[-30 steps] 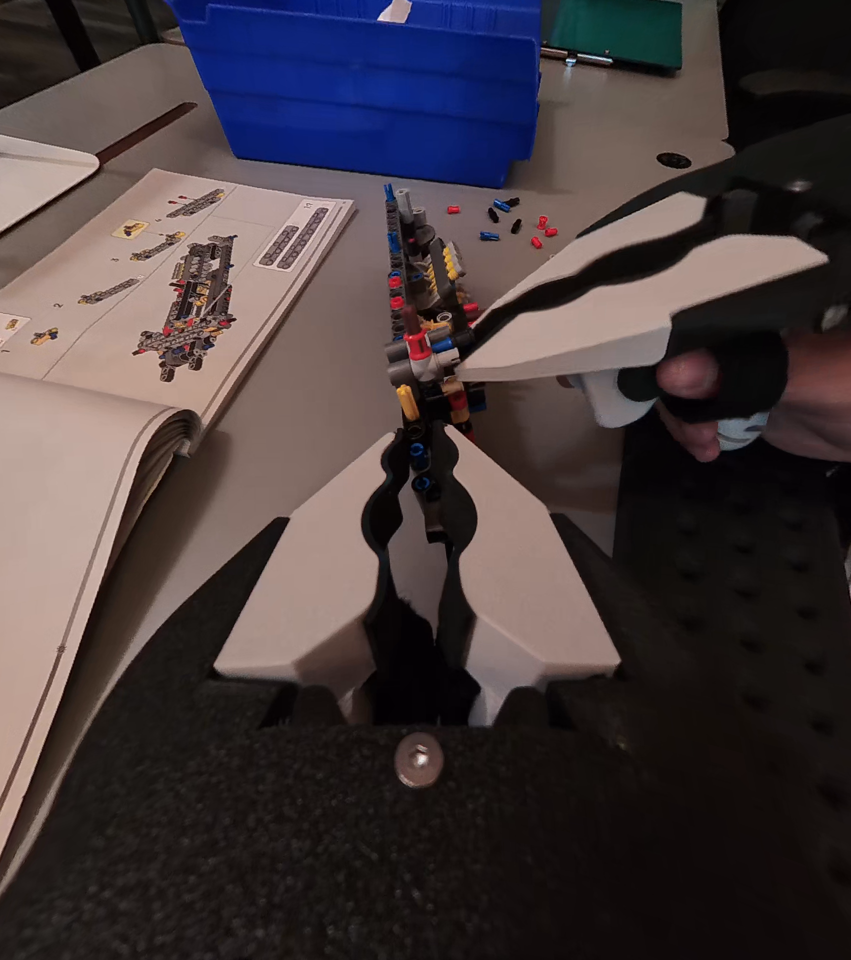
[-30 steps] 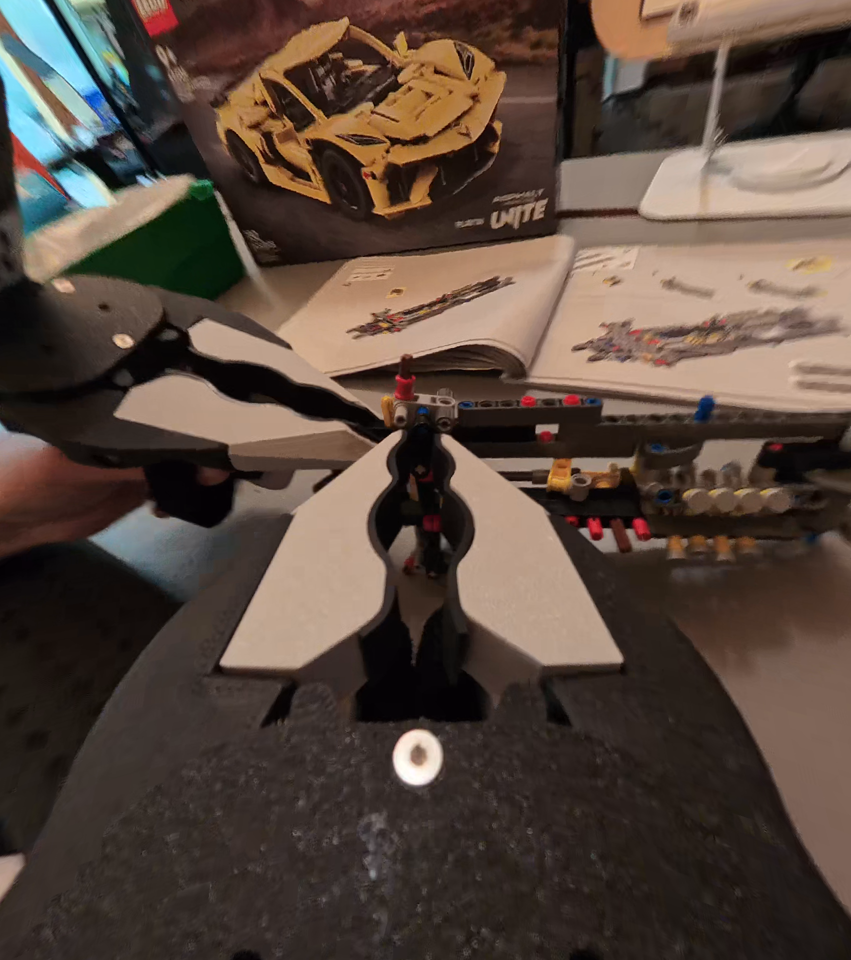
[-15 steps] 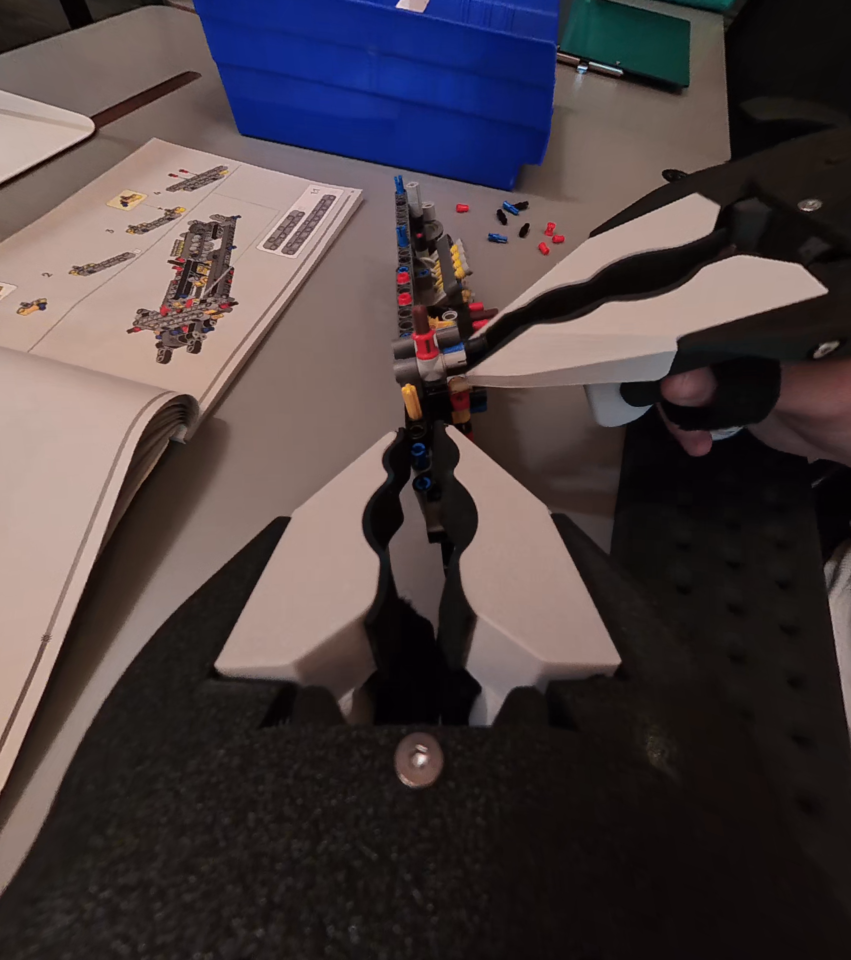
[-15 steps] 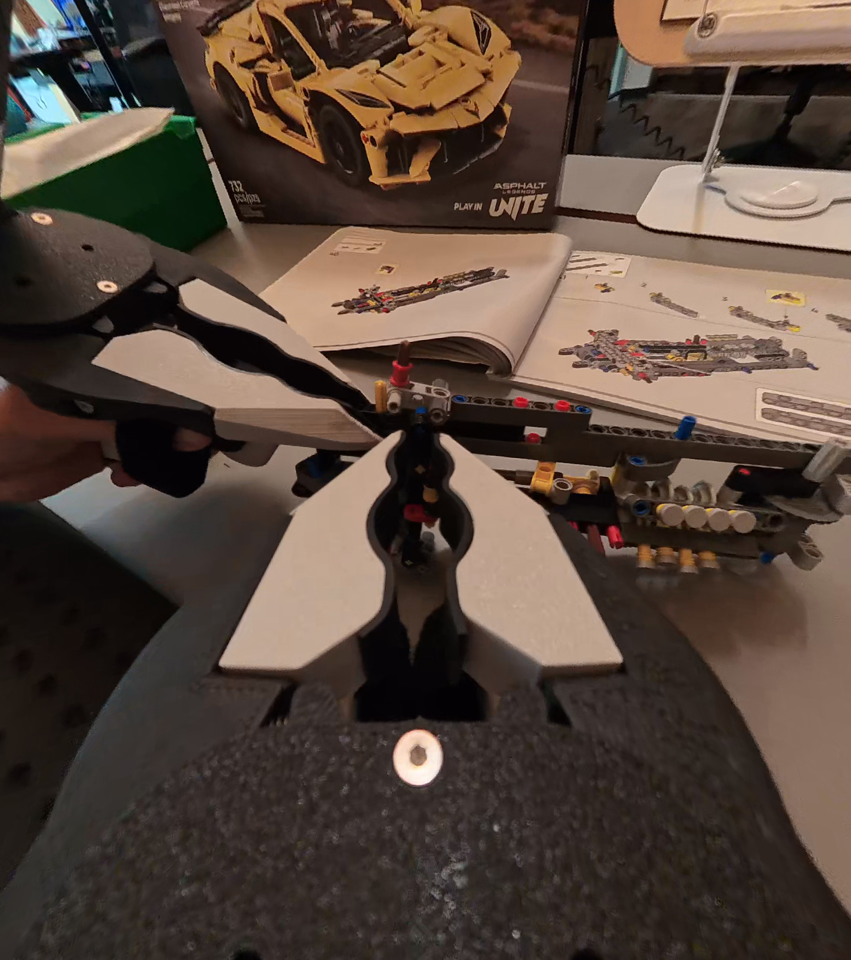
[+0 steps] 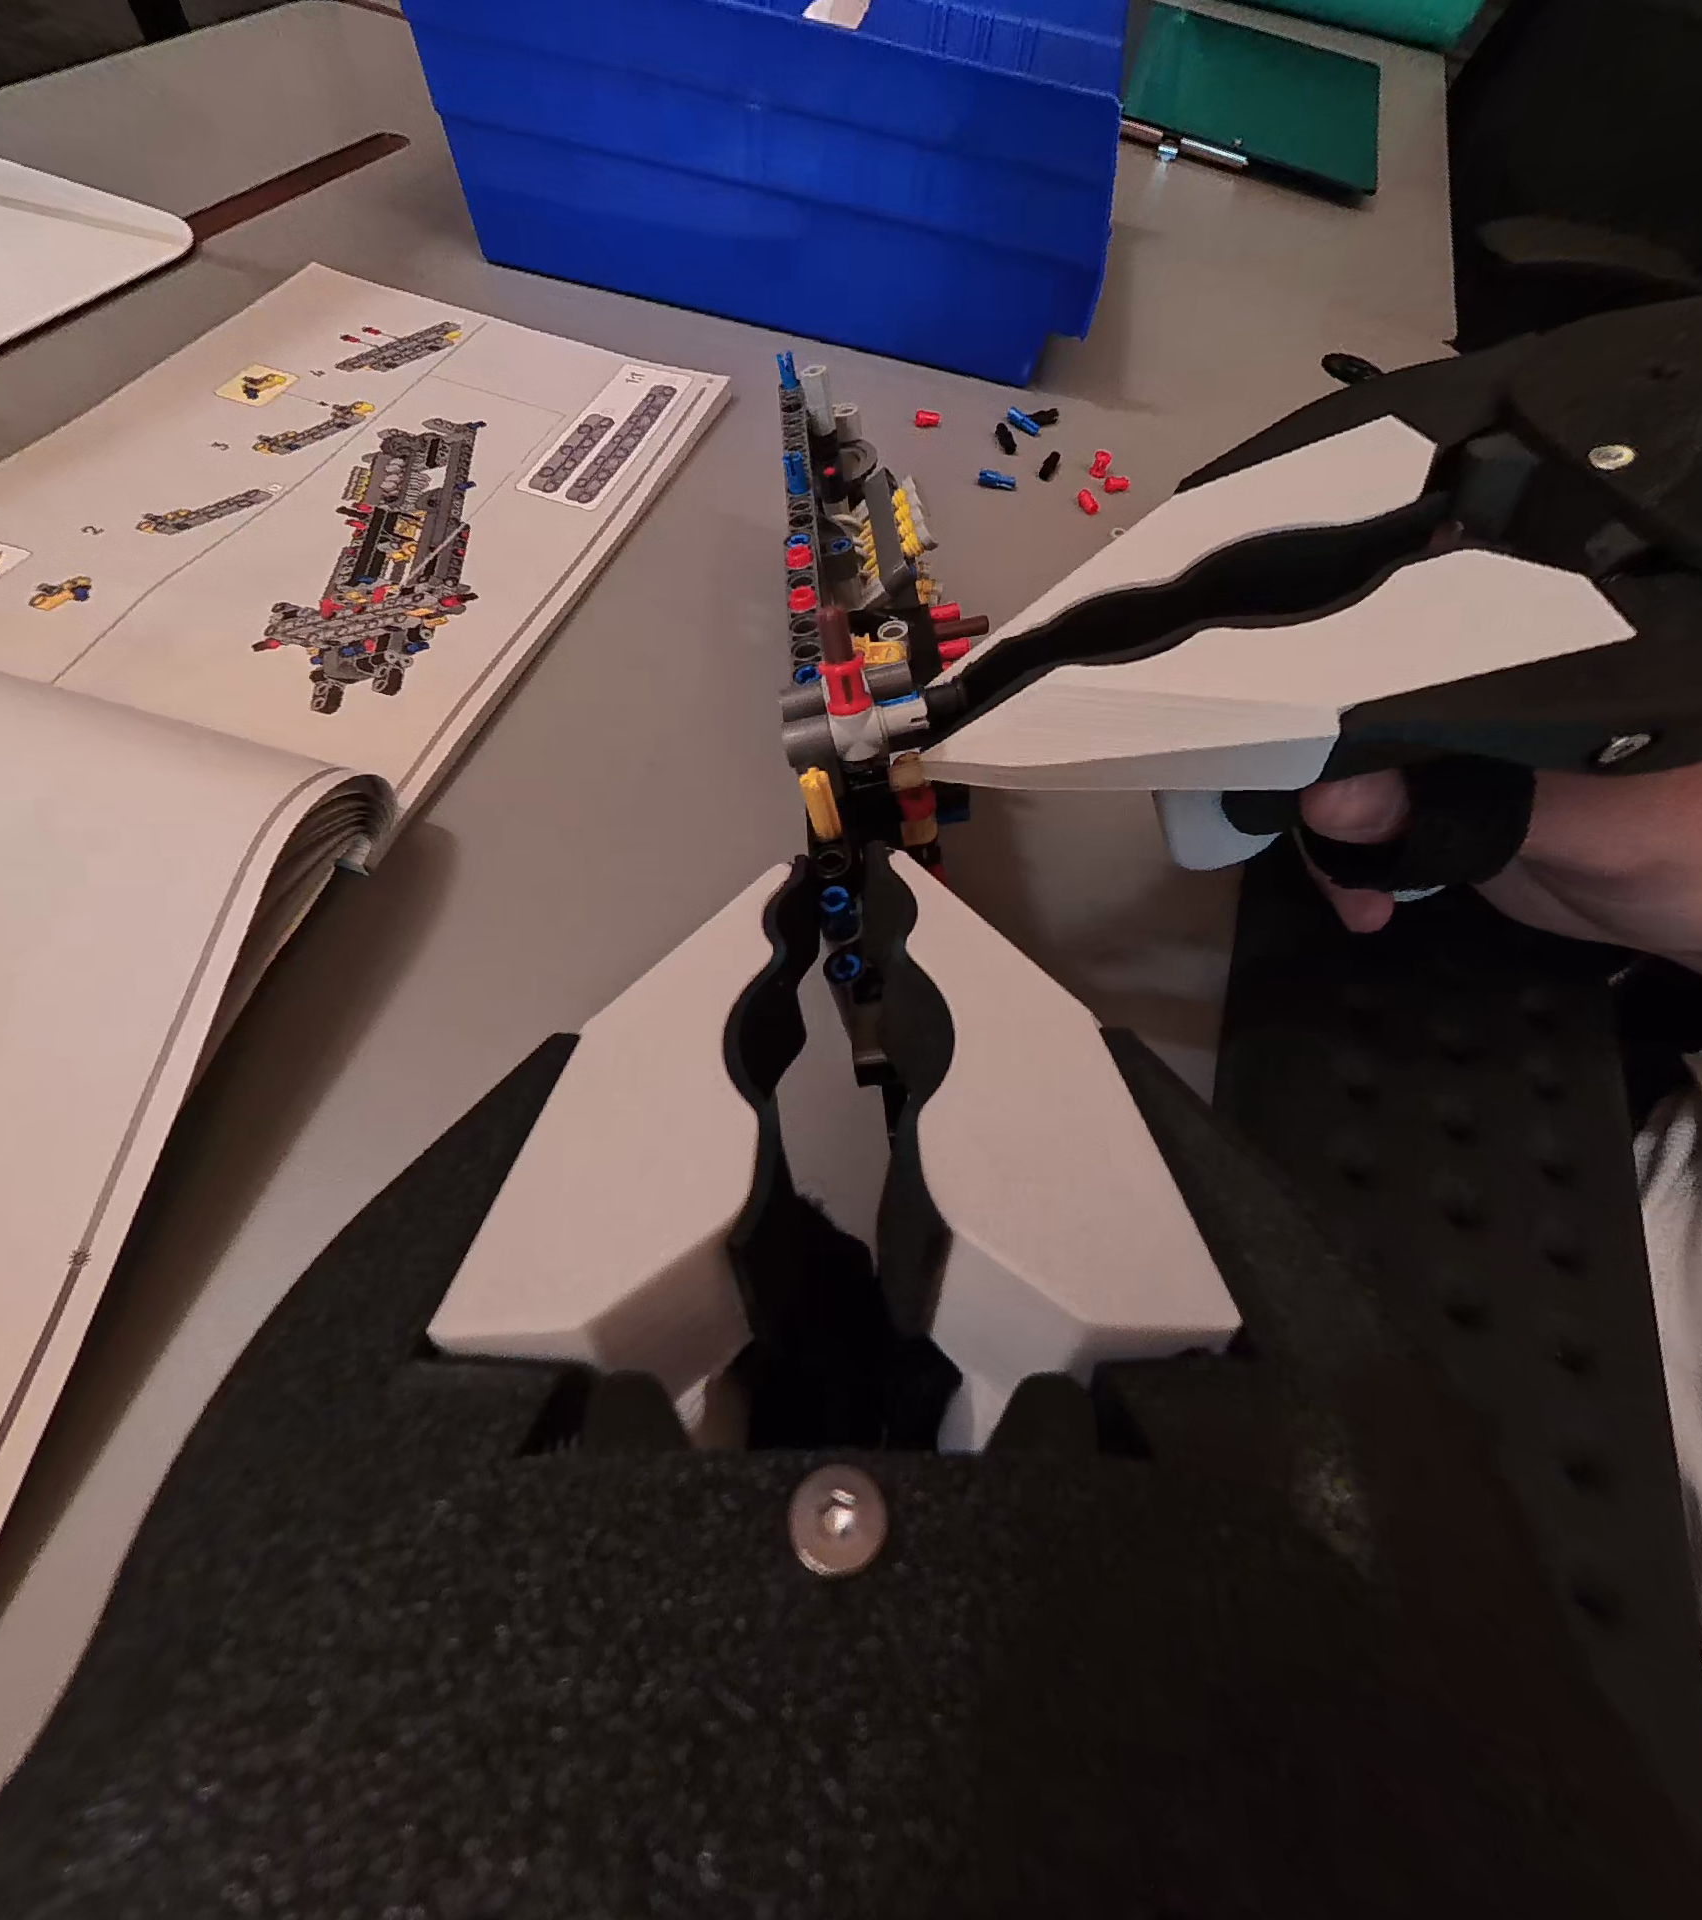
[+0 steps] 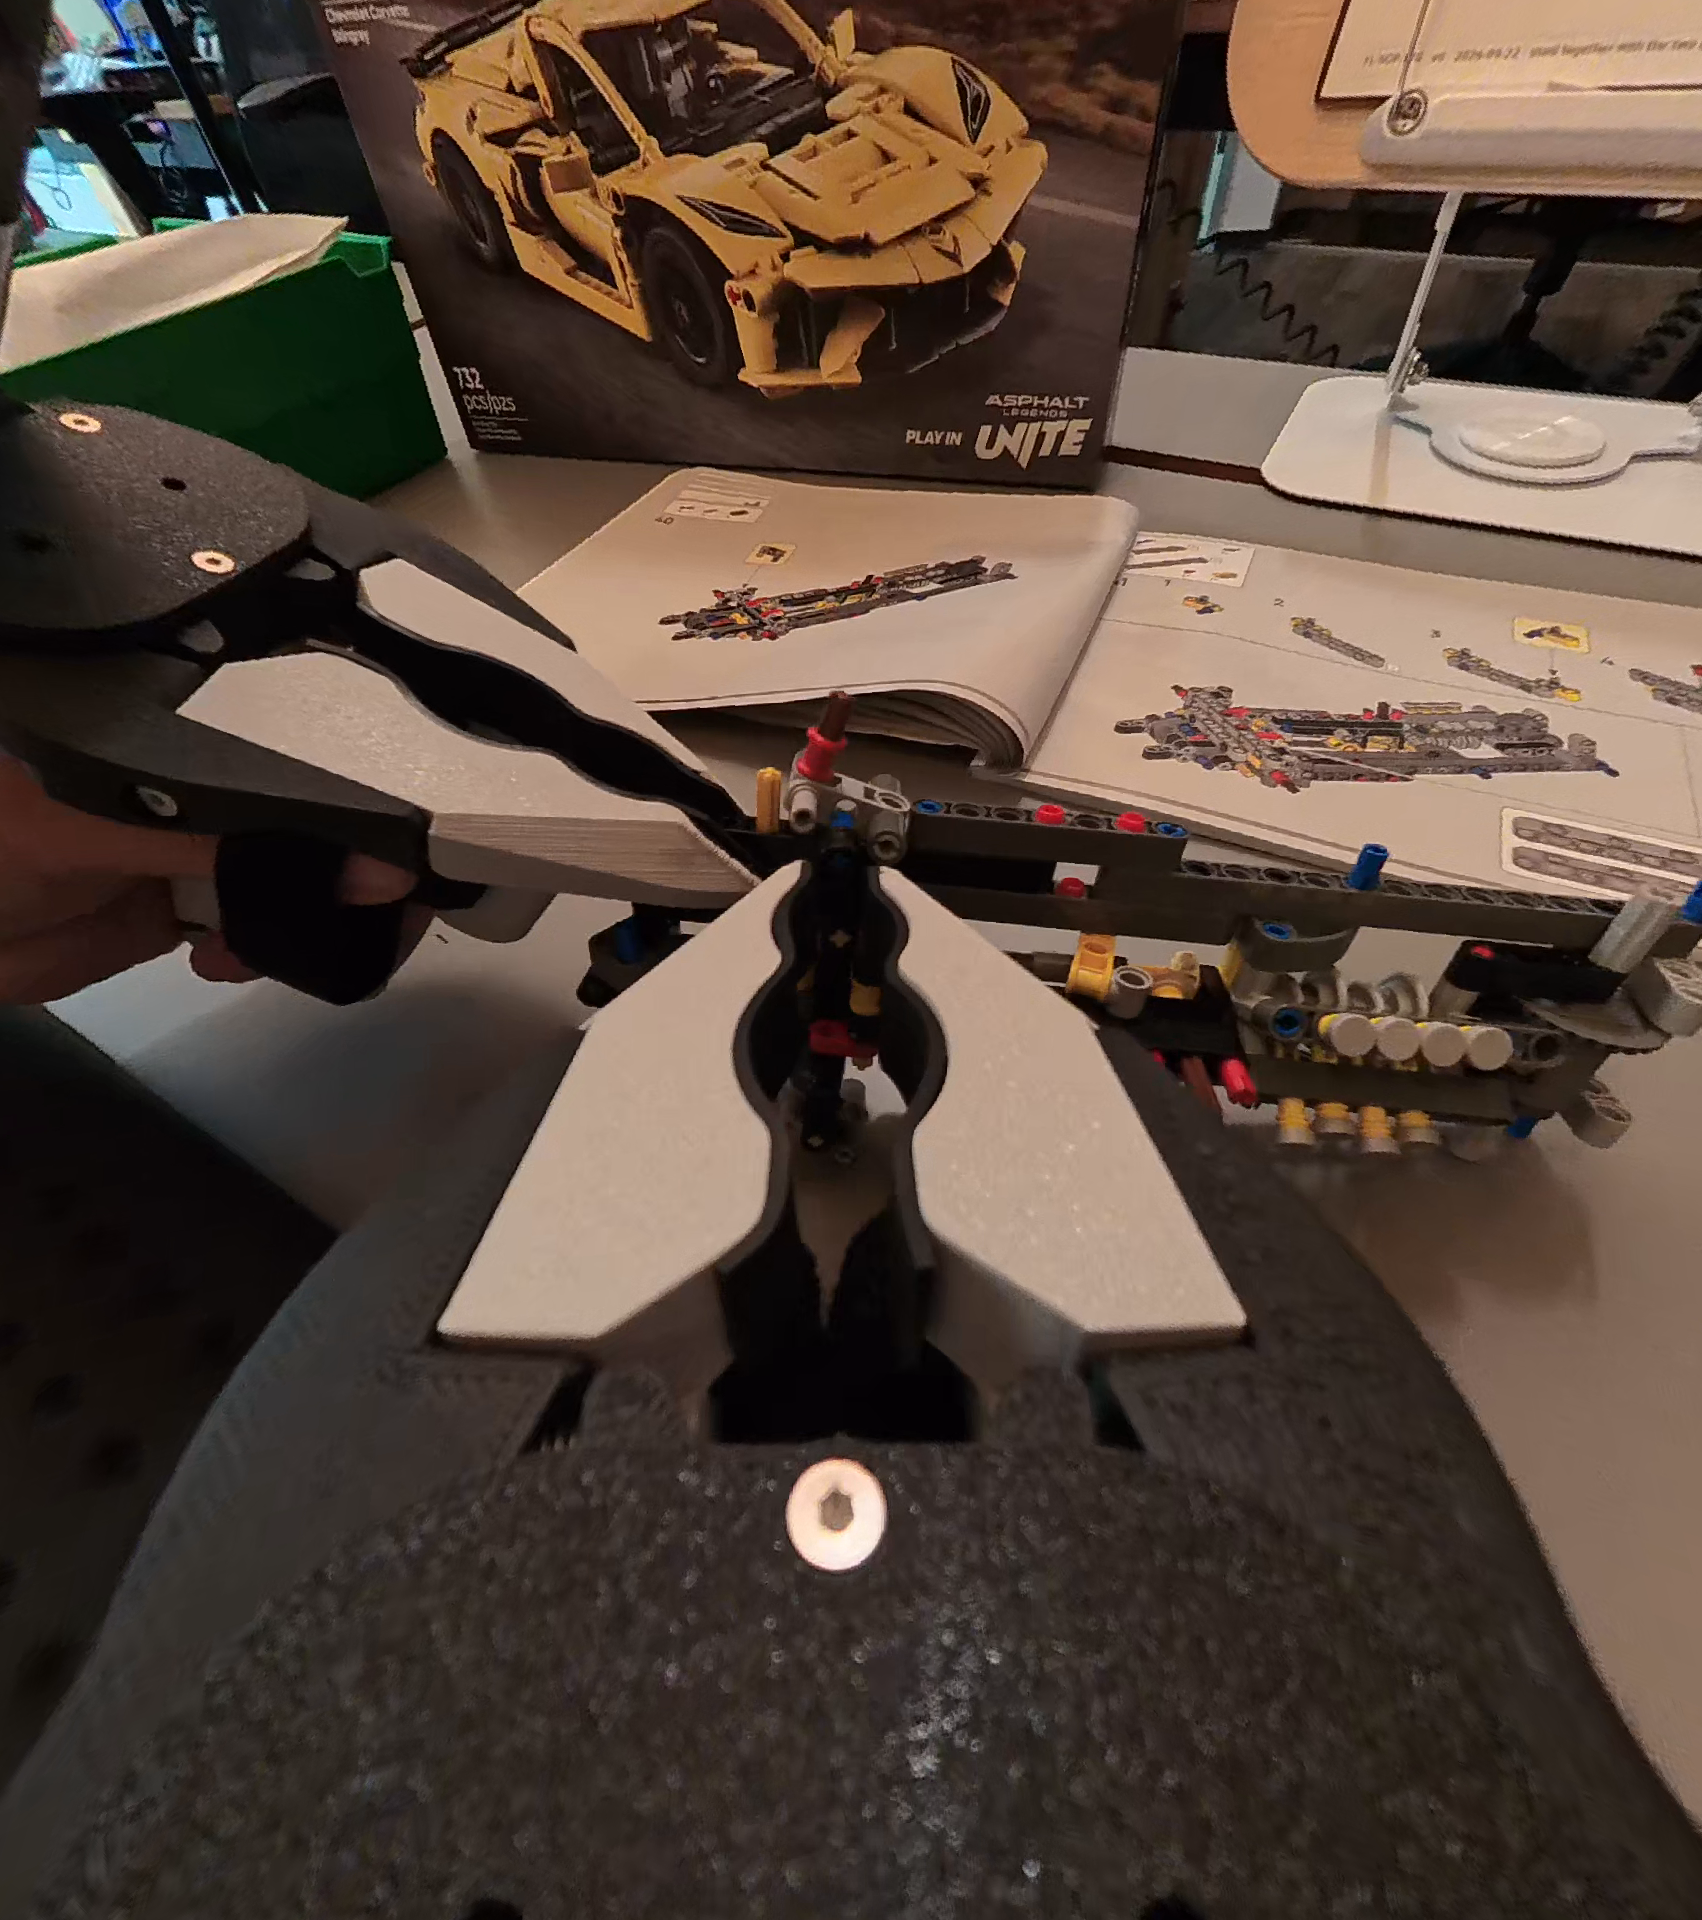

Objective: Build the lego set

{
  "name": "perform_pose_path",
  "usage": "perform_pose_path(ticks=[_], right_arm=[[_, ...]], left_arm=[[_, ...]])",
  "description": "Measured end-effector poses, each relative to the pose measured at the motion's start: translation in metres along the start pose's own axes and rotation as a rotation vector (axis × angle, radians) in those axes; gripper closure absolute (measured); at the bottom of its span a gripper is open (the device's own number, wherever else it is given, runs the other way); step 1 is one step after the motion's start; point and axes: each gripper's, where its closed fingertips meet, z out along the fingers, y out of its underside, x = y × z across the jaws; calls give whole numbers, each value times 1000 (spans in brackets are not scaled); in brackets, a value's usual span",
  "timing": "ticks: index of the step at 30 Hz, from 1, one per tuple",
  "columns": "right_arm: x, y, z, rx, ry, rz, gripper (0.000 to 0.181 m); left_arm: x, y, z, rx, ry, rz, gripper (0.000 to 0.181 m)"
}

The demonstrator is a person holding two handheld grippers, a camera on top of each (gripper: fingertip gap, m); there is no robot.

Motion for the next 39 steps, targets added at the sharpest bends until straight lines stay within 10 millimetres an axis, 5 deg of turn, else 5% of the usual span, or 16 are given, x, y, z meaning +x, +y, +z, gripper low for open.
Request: perform_pose_path(ticks=[7,23,26,28,30,36,39], right_arm=[[-1,0,1,-2,51,-140,174],[-6,-6,-6,-3,-88,67,175],[-6,-3,-13,-10,-146,-14,175],[-9,16,-20,-142,-248,-107,175],[12,42,-33,-399,-239,-90,174],[64,67,-71,-812,-159,-87,174],[71,72,-77,-913,-160,-119,174]], left_arm=[[-1,0,0,-2,-4,-1,175],[-7,1,0,5,23,-61,175],[-7,1,0,4,25,-57,175],[-6,1,0,3,27,-53,175],[-6,1,0,4,29,-51,175],[-5,1,0,-2,23,-30,175],[-5,1,-1,-4,22,-23,175]])
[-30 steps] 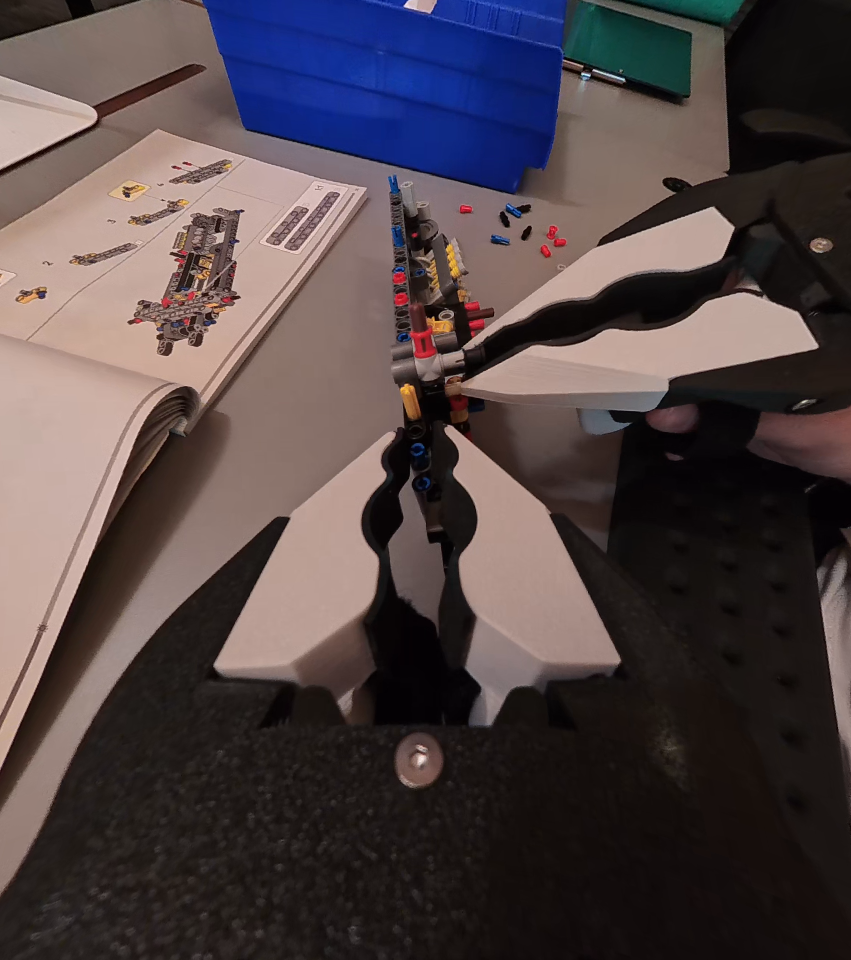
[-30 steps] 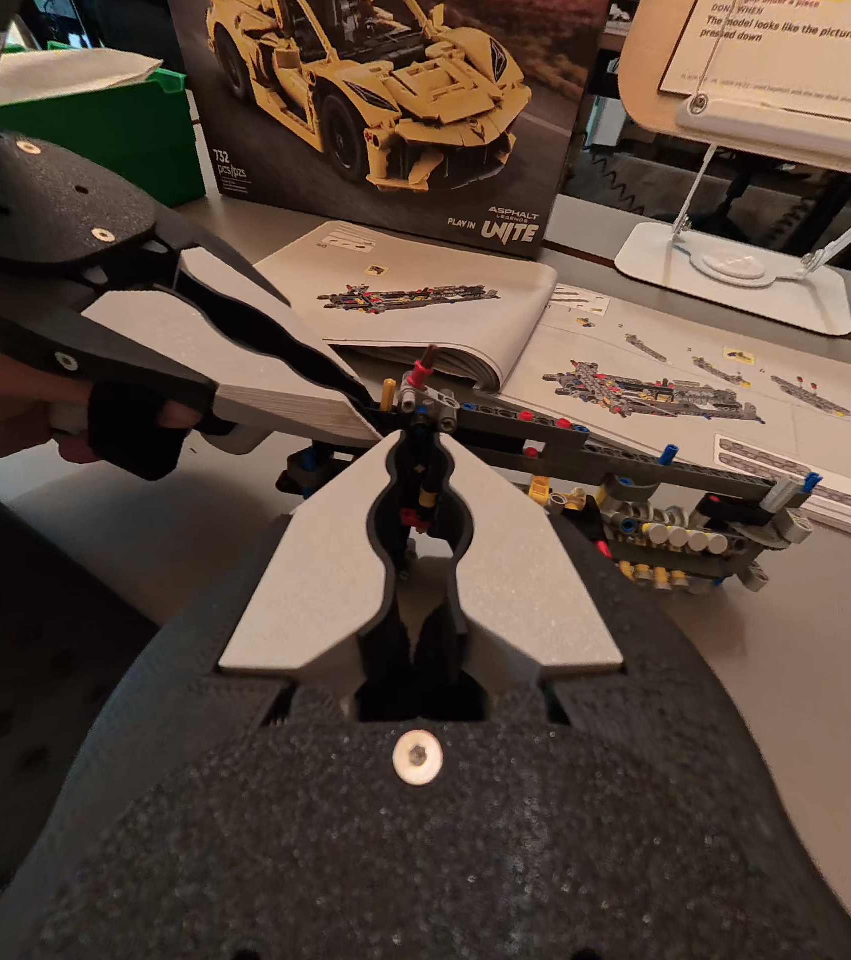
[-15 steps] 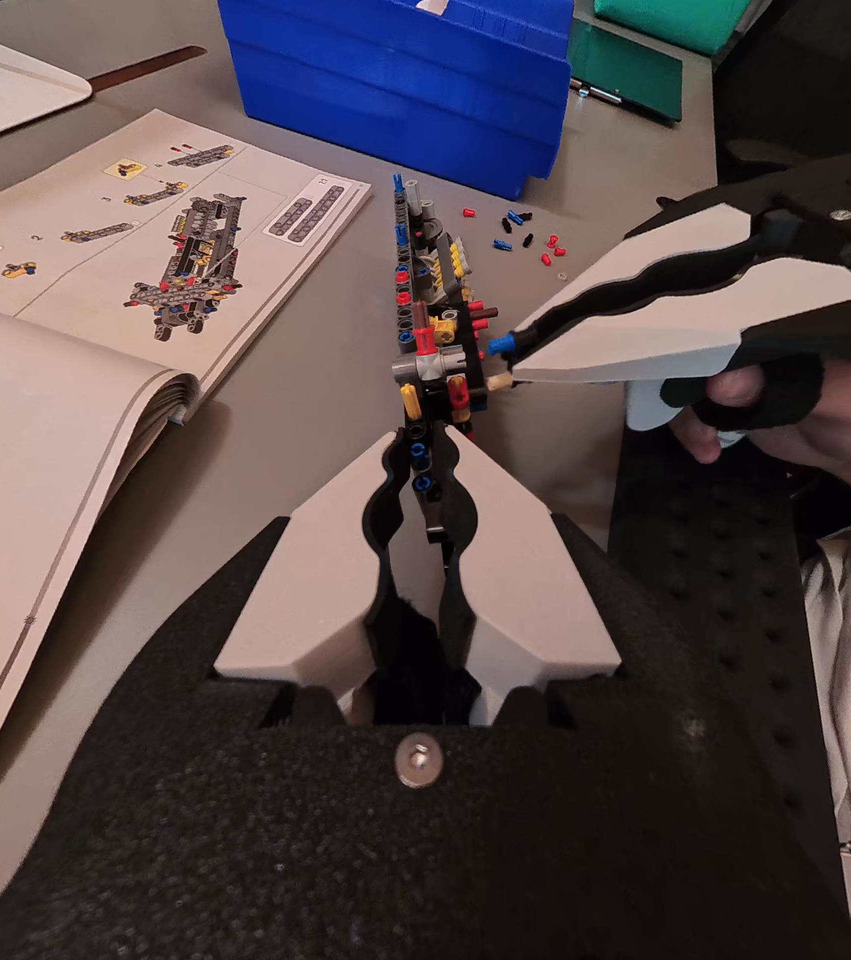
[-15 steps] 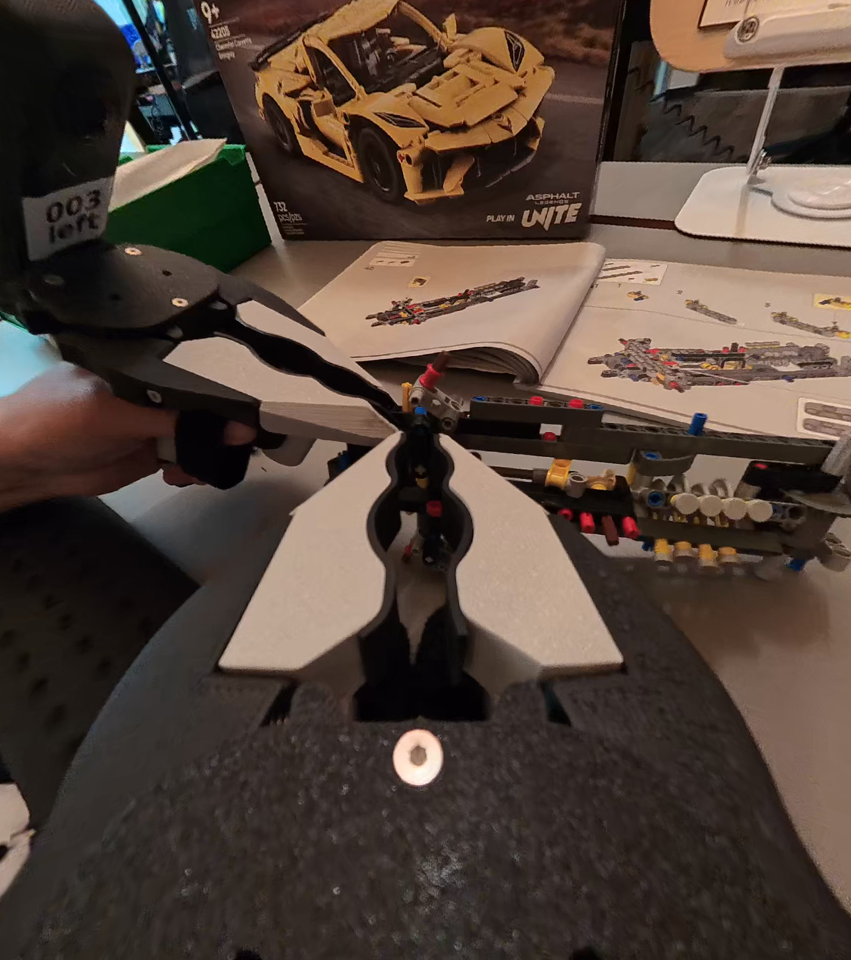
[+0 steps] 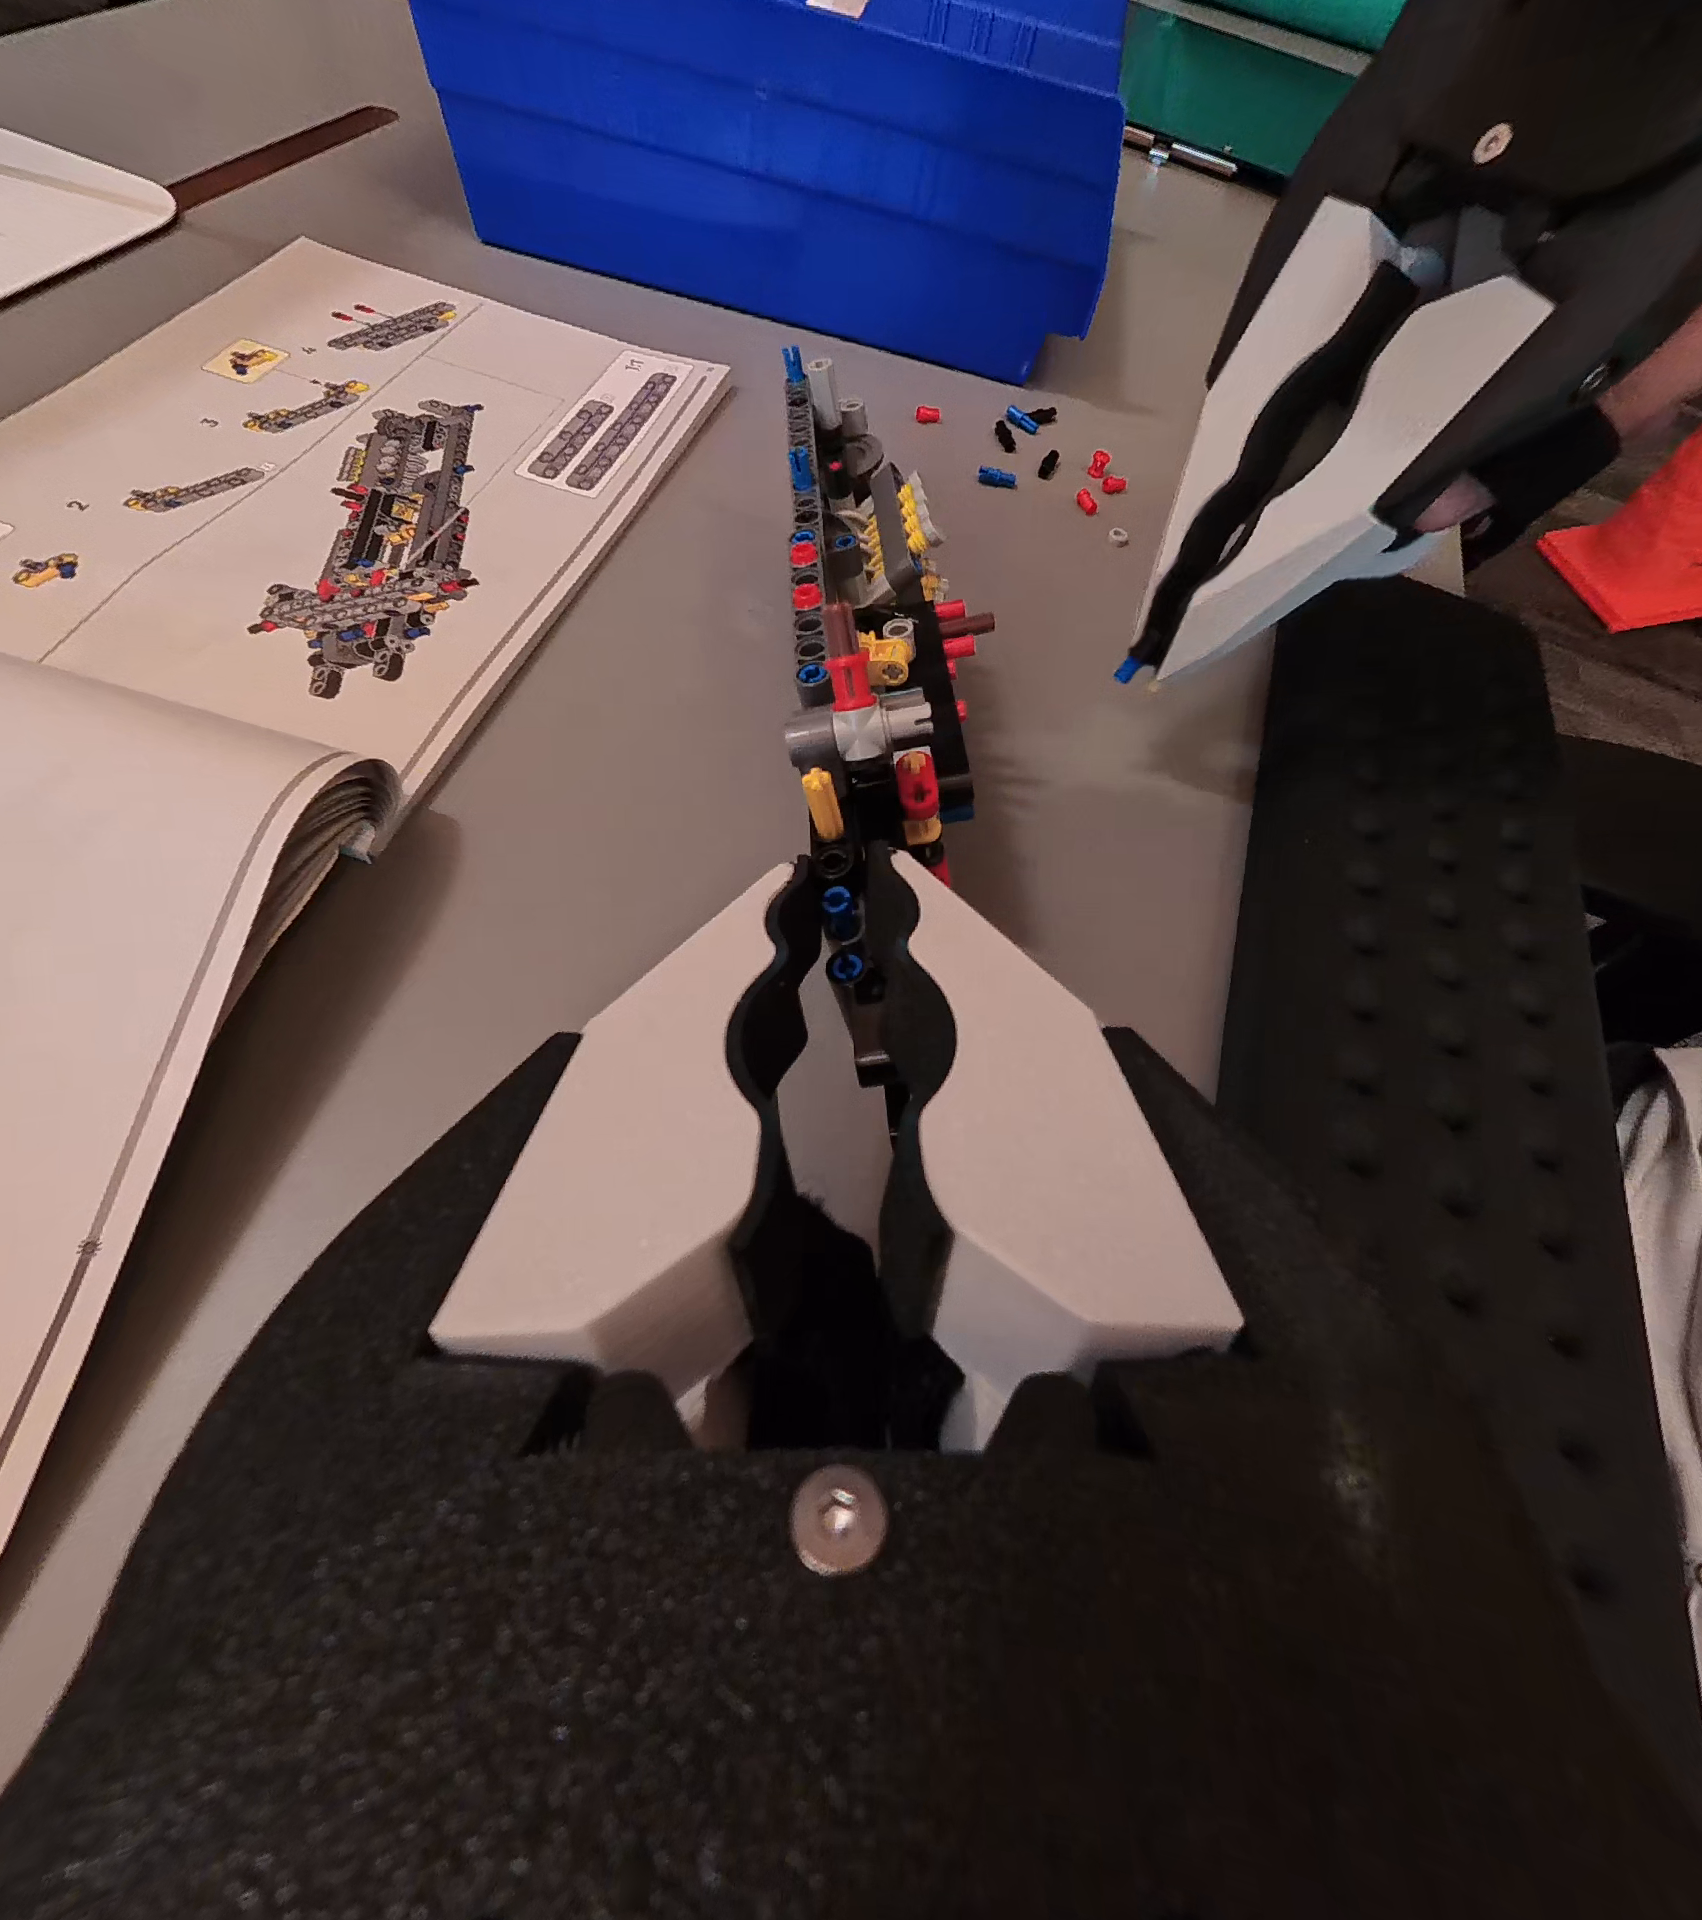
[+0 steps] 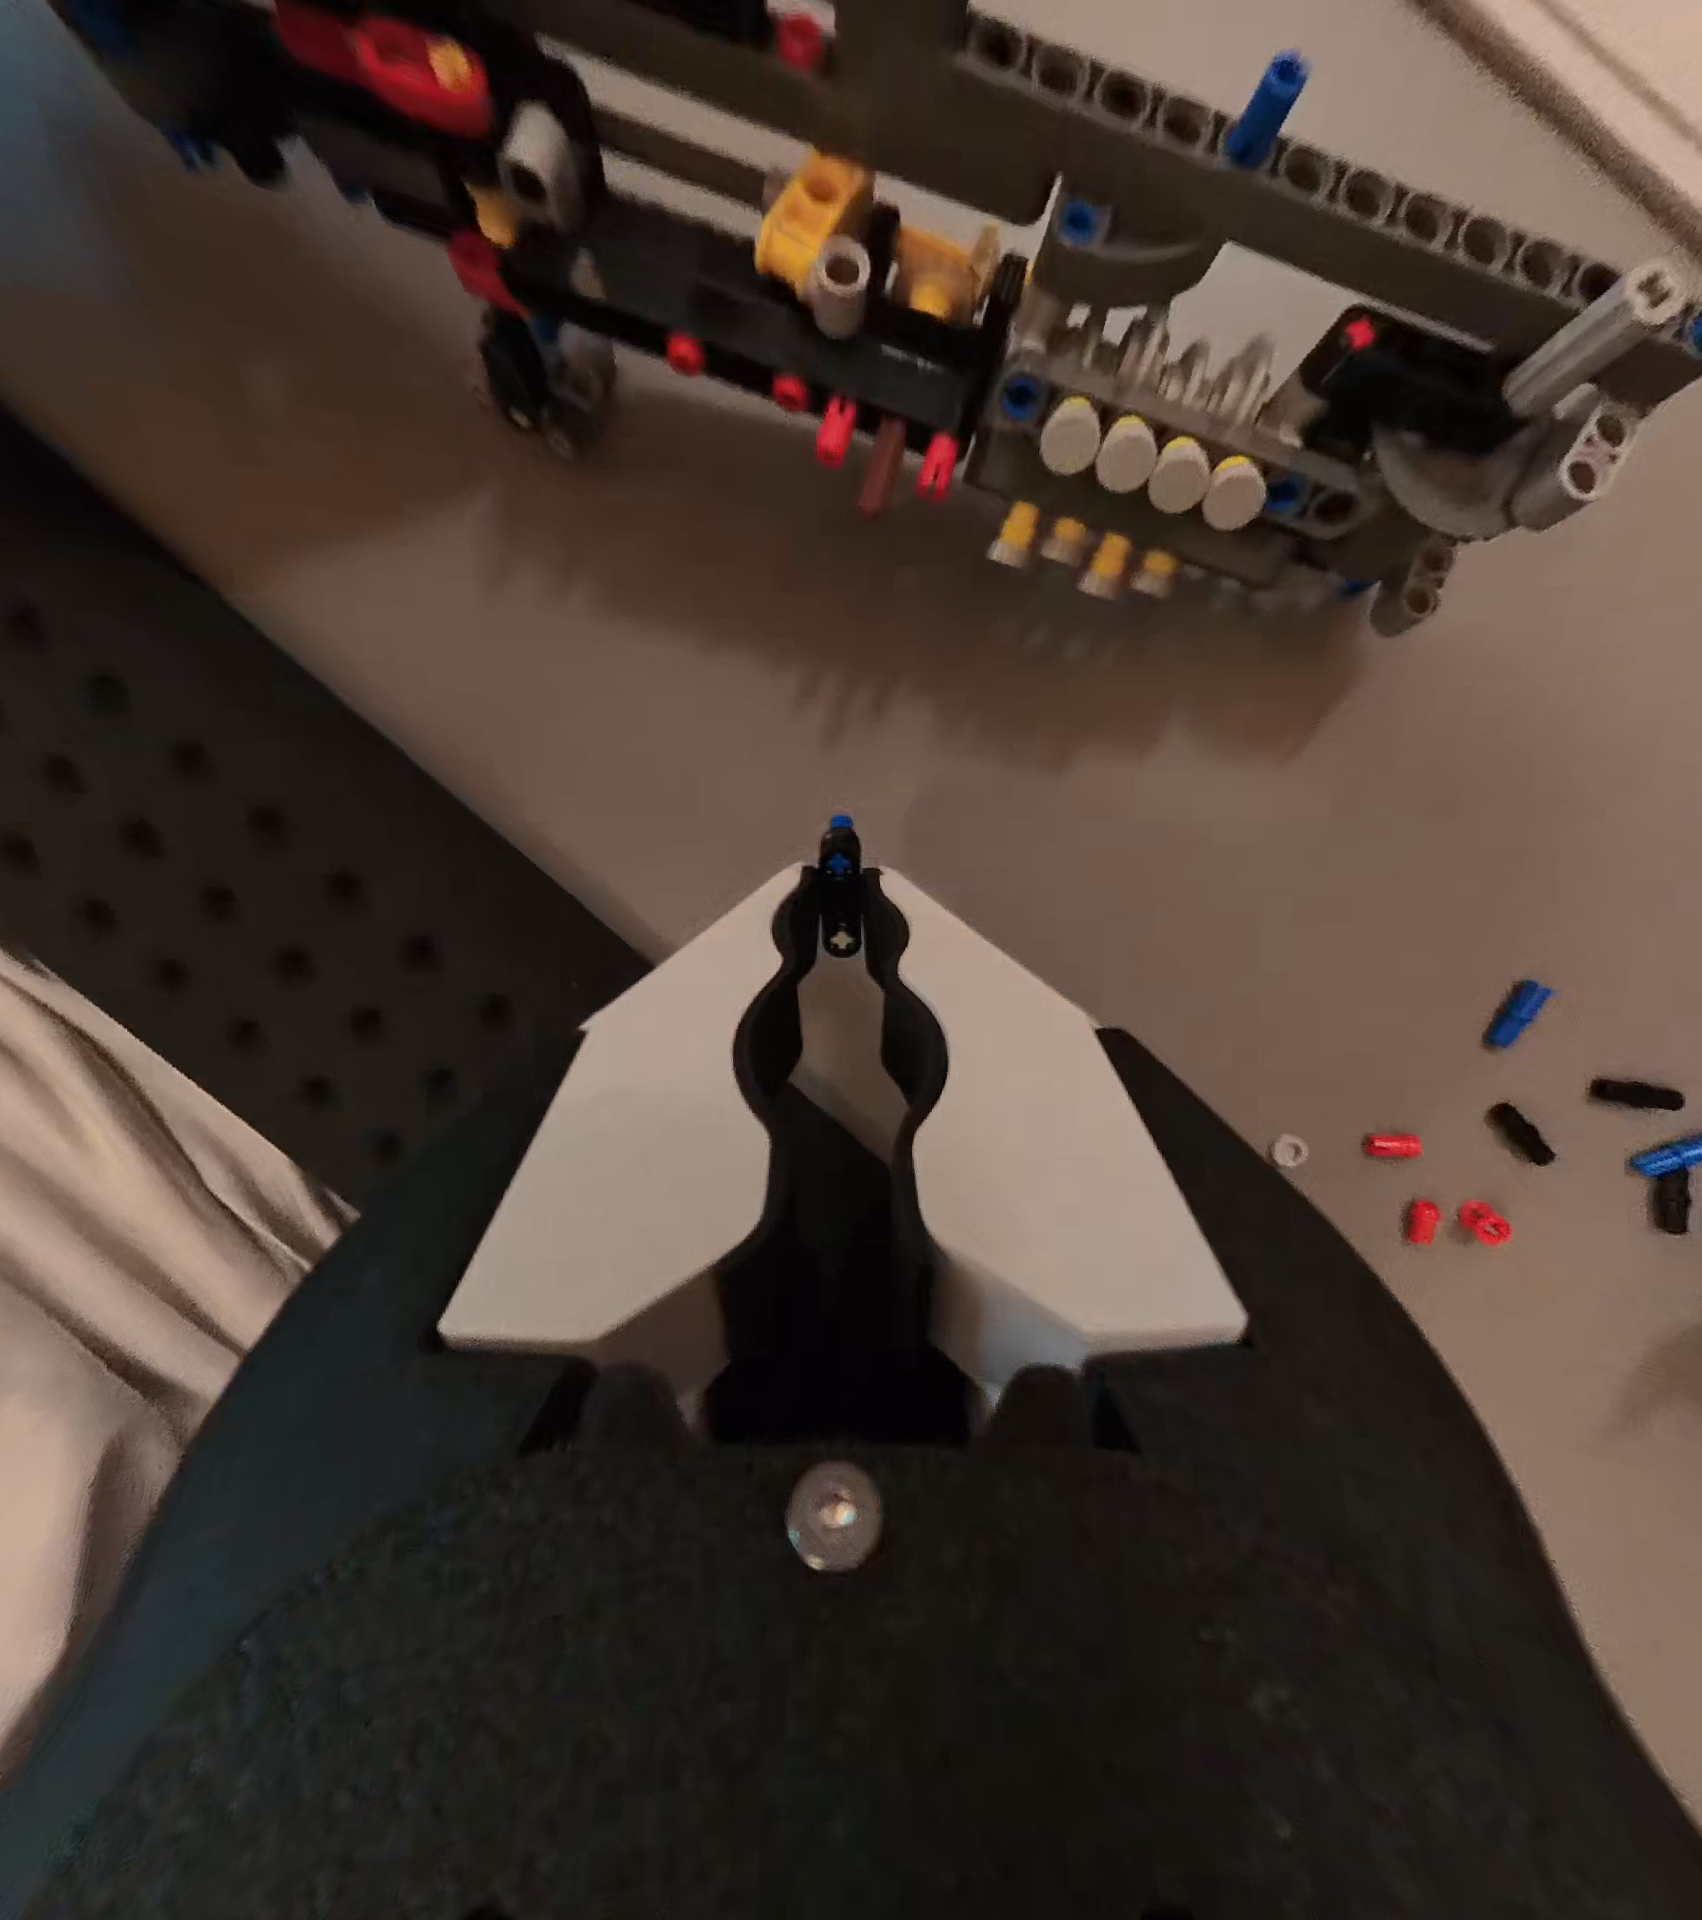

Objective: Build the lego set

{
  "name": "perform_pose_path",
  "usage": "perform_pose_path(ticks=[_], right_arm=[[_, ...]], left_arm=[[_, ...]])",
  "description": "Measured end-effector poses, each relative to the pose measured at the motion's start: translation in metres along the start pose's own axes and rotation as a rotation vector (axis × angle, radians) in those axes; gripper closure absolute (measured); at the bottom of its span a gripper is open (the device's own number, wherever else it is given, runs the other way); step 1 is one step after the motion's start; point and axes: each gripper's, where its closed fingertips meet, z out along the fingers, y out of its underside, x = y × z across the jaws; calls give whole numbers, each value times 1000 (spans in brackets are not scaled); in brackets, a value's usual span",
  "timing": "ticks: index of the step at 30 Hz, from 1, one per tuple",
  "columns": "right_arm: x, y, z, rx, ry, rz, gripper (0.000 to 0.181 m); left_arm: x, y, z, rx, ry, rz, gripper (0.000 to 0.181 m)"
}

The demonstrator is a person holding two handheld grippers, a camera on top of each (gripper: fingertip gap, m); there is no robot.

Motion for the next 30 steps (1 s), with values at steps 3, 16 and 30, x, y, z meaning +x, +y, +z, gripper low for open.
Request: perform_pose_path(ticks=[3,16,30], right_arm=[[9,7,2,-83,38,-113,174],[-58,-105,-23,380,616,-1563,175],[-64,-128,0,162,875,-2266,175]], left_arm=[[0,1,-1,-1,-1,5,175],[-3,4,-4,-32,138,-156,175],[1,8,-4,-58,176,-169,175]])
